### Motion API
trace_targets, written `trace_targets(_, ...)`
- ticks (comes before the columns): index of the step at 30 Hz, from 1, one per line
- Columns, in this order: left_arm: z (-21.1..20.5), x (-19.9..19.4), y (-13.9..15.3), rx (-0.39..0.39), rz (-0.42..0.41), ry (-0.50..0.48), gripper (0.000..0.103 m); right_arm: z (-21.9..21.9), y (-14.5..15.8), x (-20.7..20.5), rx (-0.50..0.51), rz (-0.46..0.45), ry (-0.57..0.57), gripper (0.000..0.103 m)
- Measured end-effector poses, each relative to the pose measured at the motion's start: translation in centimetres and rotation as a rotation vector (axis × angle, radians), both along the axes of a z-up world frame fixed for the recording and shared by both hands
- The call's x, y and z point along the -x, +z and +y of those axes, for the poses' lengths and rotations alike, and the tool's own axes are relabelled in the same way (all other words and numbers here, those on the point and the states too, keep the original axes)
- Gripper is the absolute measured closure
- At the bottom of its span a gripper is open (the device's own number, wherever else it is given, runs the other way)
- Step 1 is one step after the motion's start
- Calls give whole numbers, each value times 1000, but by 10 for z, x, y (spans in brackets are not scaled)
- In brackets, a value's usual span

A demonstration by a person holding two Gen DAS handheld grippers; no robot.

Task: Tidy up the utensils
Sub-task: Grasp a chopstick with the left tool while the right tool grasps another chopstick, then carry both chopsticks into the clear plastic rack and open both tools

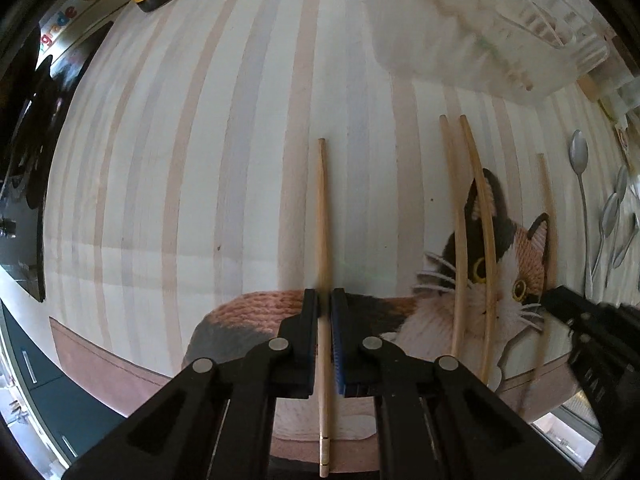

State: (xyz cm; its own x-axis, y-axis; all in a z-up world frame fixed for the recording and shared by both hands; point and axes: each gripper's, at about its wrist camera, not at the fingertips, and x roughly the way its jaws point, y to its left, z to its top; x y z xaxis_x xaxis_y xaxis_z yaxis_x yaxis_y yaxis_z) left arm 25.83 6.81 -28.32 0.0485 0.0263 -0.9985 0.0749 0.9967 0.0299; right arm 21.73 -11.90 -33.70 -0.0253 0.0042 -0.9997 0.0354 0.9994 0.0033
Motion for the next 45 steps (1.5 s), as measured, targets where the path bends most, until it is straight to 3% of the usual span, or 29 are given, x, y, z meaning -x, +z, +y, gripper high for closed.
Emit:
trace_targets(6,-1,7,-10,2,6,-32,98,-29,4,0,14,47,11,96)
trace_targets(9,1,3,-10,22,34,-38,97,-25,2,5,18,94,11,88)
trace_targets(12,3,4,-11,26,38,-50,97,-25,2,19,12,90,-1,82)
trace_targets(18,-4,6,-14,11,40,-55,98,-29,7,24,4,86,-25,80)
trace_targets(23,-9,8,-15,9,28,-52,98,-13,-2,19,7,68,-41,83)
trace_targets(25,-10,11,-14,-1,24,-56,99,-13,1,16,9,54,-56,96)
trace_targets(26,-9,12,-12,-4,20,-57,99,-13,0,13,5,54,-62,96)
trace_targets(32,-9,17,26,-21,-77,-69,99,-26,27,12,-14,13,-71,96)
trace_targets(39,-5,12,91,-22,-226,-61,99,-36,95,-2,-27,-120,-48,96)
trace_targets(45,-7,-4,156,33,-347,-41,99,-35,155,-20,-91,-234,-42,96)
